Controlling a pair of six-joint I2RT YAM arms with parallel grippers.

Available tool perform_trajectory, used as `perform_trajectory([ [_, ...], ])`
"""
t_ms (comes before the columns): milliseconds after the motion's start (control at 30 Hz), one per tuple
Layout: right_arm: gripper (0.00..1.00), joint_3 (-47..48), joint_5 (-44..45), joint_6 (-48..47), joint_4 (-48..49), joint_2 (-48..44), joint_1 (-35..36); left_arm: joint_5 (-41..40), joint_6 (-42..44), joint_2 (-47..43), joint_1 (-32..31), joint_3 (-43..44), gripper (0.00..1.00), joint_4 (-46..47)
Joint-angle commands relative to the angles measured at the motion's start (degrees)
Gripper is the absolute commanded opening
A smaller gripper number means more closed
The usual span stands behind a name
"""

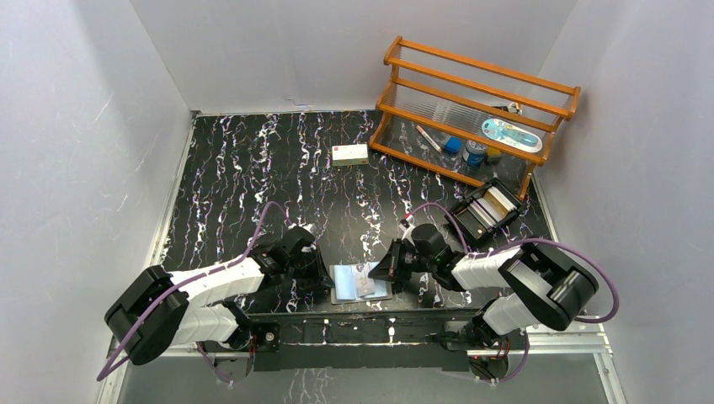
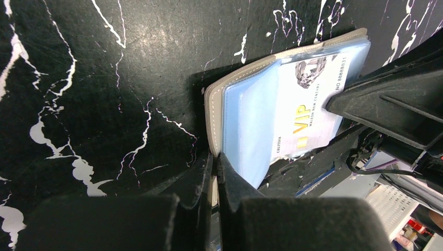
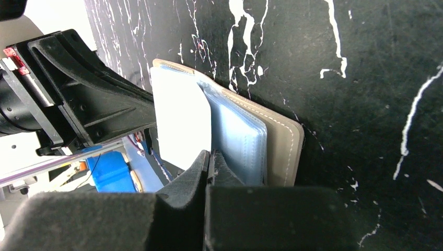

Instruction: Put the credit cards into the card holder

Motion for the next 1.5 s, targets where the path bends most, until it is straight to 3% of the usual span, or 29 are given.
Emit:
perform_trajectory([
  [0,0.0,0.01,2.25,0.89,3.39,2.17,1.34,0.38,-0.39,-0.51,0.01,-0.43,0.0,0.13],
  [533,0.0,-3.18,6.77,5.32,6.23,1.52,4.91,0.6,-0.67,-0.18,0.02,-0.44,0.0,0.39],
  [700,0.09,0.14,7.85,6.06,5.79,4.67,7.48,0.67,-0.93,-0.44,0.06,-0.56,0.0,0.42],
  [833,0.21,7.06,9.61,2.4,-5.59,4.47,9.02,0.39,-1.11,-0.72,0.01,-0.79,0.0,0.22],
  [1067,0.39,11.23,18.47,-4.13,-26.01,-5.09,9.03,0.1,-1.33,-1.11,0.01,-0.93,0.0,-0.05],
  [1333,0.4,13.56,14.34,-3.56,-20.11,0.64,10.67,0.28,-1.2,-0.85,0.01,-0.58,0.0,-0.04],
  [1467,0.34,16.17,13.1,-3.68,-17.19,4.35,13.05,0.21,-1.11,-0.86,0.01,-0.53,0.0,-0.35],
])
